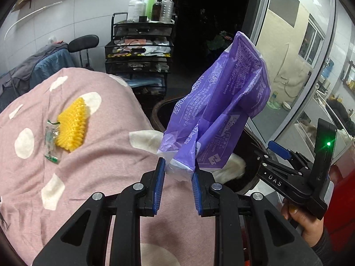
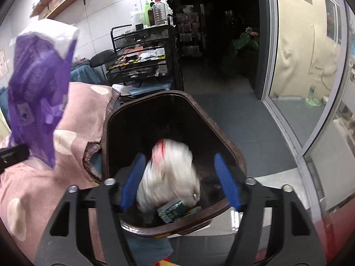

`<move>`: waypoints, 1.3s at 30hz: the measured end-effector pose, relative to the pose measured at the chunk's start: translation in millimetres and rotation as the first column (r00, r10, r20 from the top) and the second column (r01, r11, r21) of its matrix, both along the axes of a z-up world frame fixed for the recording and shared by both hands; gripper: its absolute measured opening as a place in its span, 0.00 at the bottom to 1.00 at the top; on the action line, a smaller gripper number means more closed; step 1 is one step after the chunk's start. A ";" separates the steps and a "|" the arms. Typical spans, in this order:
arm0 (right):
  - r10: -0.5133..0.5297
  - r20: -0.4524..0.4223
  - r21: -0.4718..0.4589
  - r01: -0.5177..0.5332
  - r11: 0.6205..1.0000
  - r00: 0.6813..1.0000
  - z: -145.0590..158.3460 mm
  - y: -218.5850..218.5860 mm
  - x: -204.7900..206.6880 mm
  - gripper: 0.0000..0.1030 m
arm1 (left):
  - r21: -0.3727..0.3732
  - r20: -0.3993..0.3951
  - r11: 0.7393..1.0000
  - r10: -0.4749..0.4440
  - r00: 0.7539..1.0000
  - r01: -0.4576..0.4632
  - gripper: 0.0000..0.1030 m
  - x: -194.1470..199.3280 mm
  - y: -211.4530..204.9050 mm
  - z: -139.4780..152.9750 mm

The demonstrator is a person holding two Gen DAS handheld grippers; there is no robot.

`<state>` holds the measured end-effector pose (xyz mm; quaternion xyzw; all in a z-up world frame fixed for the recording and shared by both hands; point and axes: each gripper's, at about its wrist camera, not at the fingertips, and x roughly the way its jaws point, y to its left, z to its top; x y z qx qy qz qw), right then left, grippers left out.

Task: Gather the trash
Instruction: 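Drop the white wrapper in the bin with right tool while left holds purple bag, then lower the purple bag into the bin with the left tool and open it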

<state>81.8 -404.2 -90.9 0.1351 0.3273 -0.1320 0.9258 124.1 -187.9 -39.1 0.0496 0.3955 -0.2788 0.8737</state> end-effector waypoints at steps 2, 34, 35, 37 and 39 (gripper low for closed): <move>-0.002 -0.003 0.014 0.002 1.000 1.000 -1.8 1.5 0.2 0.66 | 0.003 -0.013 1.000 -0.008 1.000 0.008 0.23 0.9 -4.2 -2.8; -0.176 0.044 0.084 0.172 0.982 0.983 9.1 -53.2 -38.5 0.81 | 0.098 -0.205 0.990 -0.075 0.976 0.097 0.42 20.1 -88.5 -43.0; -0.176 0.045 0.085 0.172 0.981 0.983 9.0 -53.4 -39.5 0.81 | 0.103 -0.199 0.990 -0.077 0.977 0.099 0.56 19.1 -88.9 -42.7; -0.181 0.046 0.086 0.177 0.980 0.982 9.5 -54.4 -38.4 0.83 | 0.109 -0.162 0.989 -0.083 0.983 0.101 0.69 14.9 -88.9 -38.7; -0.185 0.045 0.088 0.180 0.980 0.982 8.9 -54.3 -37.4 0.85 | 0.121 -0.127 0.987 -0.088 0.988 0.103 0.80 10.2 -88.8 -34.4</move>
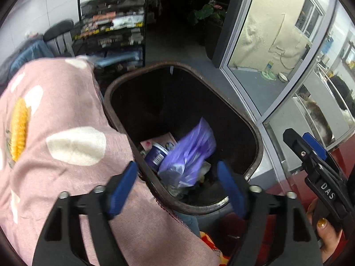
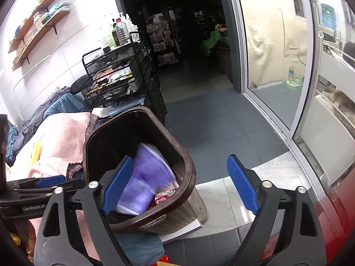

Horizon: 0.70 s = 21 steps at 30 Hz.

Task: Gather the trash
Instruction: 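Lower the purple bag into the bin with the left tool and open it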

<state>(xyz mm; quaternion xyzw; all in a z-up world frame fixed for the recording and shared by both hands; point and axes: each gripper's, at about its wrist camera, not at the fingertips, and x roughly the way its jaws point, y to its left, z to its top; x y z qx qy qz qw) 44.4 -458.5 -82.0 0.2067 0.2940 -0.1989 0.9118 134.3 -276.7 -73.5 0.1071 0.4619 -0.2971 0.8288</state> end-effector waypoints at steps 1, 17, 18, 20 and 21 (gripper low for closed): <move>-0.001 -0.001 0.003 0.001 1.000 1.000 -0.3 -0.5 0.5 0.86 | 0.000 0.014 1.000 -0.002 1.000 0.002 0.81 -1.1 0.2 2.3; 0.037 0.017 0.057 -0.038 0.998 0.999 -5.0 8.6 6.8 0.88 | -0.047 0.223 0.998 0.061 0.973 -0.052 0.93 -29.4 53.3 45.1; 0.045 0.021 0.059 -0.047 0.997 0.999 -3.9 11.6 8.1 0.88 | -0.048 0.235 0.997 0.068 0.970 -0.058 0.93 -30.8 58.5 47.5; 0.063 0.028 0.066 -0.064 0.996 0.998 -1.8 17.1 9.9 0.88 | -0.054 0.251 0.996 0.083 0.964 -0.072 0.94 -33.7 68.0 50.8; 0.075 0.032 0.069 -0.077 0.995 0.997 -0.1 21.0 11.5 0.88 | -0.054 0.258 0.995 0.093 0.962 -0.082 0.94 -34.0 74.2 52.1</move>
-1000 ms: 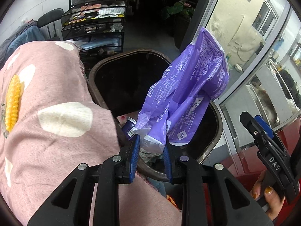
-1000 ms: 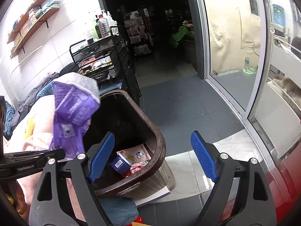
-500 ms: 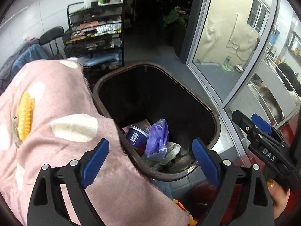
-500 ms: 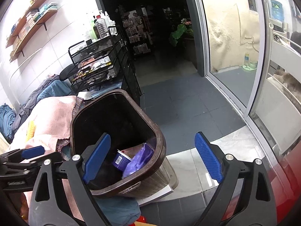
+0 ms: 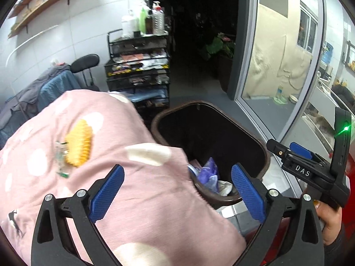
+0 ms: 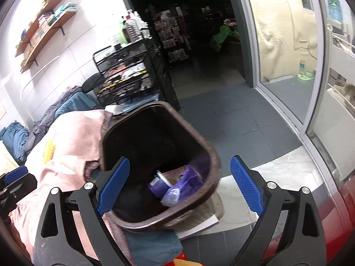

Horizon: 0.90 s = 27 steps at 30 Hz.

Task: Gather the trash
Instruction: 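Lower the purple bag into the bin with the left tool and open it, then grasp the yellow foam net with the right tool while the left grasps the clear candy wrapper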

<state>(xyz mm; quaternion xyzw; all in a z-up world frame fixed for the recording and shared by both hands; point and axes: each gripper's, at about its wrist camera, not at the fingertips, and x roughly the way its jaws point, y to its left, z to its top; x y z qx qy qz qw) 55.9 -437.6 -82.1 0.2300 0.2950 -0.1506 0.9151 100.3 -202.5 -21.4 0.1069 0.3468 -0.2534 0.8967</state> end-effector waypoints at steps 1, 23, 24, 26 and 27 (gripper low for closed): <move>0.008 0.003 0.001 -0.008 1.000 1.000 1.4 3.5 1.1 0.88 | 0.004 0.006 1.000 0.012 1.000 -0.013 0.95 -0.1 4.8 0.8; 0.424 0.103 0.029 -0.429 0.903 0.900 47.3 145.2 72.4 0.89 | 0.017 -0.015 0.930 0.366 0.930 -0.366 0.95 42.8 179.3 -6.1; 0.449 0.104 0.038 -0.454 0.890 0.888 49.0 152.8 76.7 0.89 | 0.021 -0.019 0.923 0.385 0.923 -0.384 0.95 45.5 188.6 -7.9; 0.486 0.106 0.050 -0.493 0.869 0.867 51.6 167.3 86.8 0.89 | 0.027 -0.025 0.908 0.418 0.908 -0.417 0.95 50.4 205.9 -11.6; 0.496 0.107 0.052 -0.503 0.862 0.862 51.9 172.4 90.9 0.89 | 0.028 -0.030 0.901 0.433 0.901 -0.433 0.95 52.9 214.6 -13.6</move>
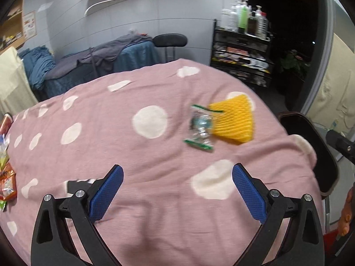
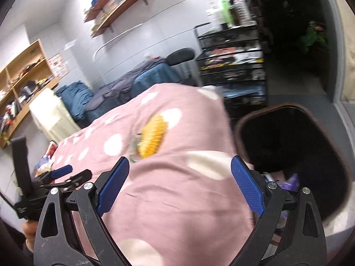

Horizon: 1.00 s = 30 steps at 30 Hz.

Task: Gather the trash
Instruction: 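Grasp the yellow foam net with the right tool while the left grasps the clear candy wrapper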

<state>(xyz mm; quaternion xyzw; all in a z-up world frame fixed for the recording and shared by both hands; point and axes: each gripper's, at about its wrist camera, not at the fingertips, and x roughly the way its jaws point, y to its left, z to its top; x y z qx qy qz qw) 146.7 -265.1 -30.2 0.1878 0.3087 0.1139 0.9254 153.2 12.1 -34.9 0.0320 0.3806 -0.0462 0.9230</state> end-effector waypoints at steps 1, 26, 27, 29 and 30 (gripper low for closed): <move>0.017 -0.002 0.004 -0.017 1.000 1.000 1.0 6.3 6.2 0.89 | -0.002 -0.007 1.000 0.014 1.000 -0.014 0.95 2.4 7.3 -1.9; 0.212 -0.270 0.133 -0.182 0.974 0.939 -47.0 79.8 151.2 0.18 | 0.050 -0.203 0.992 -0.105 0.973 0.118 0.94 86.3 -21.8 -44.6; 0.210 -0.258 0.135 -0.180 0.974 0.943 -45.8 78.1 148.5 0.17 | 0.060 -0.209 0.990 -0.109 0.972 0.124 0.94 91.8 -25.6 -47.7; 0.196 -0.238 0.127 -0.169 0.977 0.951 -41.7 75.3 142.4 0.17 | 0.077 -0.222 0.989 -0.110 0.969 0.129 0.94 101.5 -31.2 -53.3; 0.177 -0.219 0.107 -0.157 0.982 0.960 -37.0 73.4 137.3 0.16 | 0.082 -0.228 0.988 -0.107 0.968 0.129 0.91 106.1 -33.6 -55.7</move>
